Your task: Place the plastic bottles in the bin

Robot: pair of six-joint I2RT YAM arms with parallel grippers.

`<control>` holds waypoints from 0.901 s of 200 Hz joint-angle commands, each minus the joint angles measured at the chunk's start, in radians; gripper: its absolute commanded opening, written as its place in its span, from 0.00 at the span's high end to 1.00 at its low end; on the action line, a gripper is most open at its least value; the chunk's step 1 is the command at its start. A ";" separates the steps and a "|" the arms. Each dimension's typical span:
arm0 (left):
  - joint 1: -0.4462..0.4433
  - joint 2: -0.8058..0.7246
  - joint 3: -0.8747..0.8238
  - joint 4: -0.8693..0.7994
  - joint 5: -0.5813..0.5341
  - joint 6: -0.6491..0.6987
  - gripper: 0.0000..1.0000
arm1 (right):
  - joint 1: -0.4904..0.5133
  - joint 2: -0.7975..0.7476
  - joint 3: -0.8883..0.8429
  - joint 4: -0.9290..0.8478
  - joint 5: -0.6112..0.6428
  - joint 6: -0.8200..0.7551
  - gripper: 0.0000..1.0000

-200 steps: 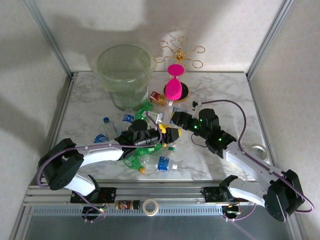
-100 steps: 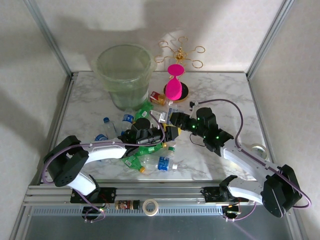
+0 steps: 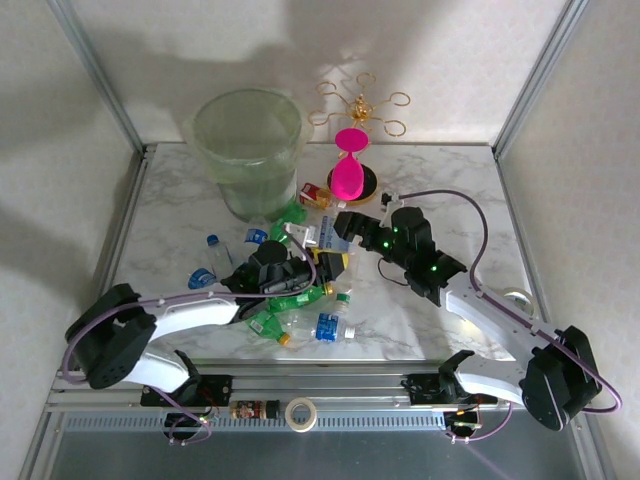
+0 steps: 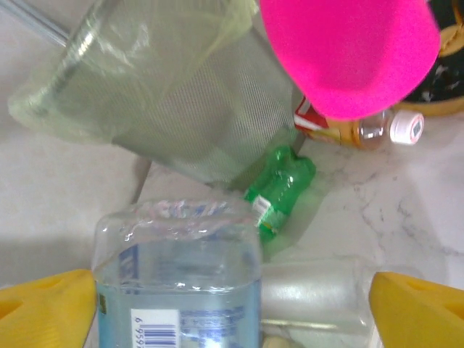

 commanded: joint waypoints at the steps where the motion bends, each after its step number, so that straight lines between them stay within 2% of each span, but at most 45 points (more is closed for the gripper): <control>1: 0.023 -0.120 0.002 -0.072 -0.083 0.032 0.83 | -0.011 0.009 0.020 -0.021 0.127 -0.056 0.01; 25: 0.042 -0.222 0.051 -0.208 -0.124 0.079 1.00 | -0.013 0.021 -0.017 0.035 0.220 -0.046 0.01; 45: 0.062 -0.282 0.120 -0.309 -0.157 0.133 1.00 | -0.018 0.035 -0.043 0.079 0.263 -0.035 0.01; 75: 0.119 -0.299 0.246 -0.417 -0.191 0.212 1.00 | -0.034 0.057 -0.067 0.122 0.255 -0.058 0.01; 138: 0.318 -0.138 0.537 -0.533 -0.338 0.327 1.00 | -0.050 0.076 -0.077 0.093 0.175 -0.068 0.01; 180: 0.453 0.042 0.744 -0.649 -0.327 0.340 1.00 | -0.050 0.054 -0.121 0.104 0.142 -0.061 0.01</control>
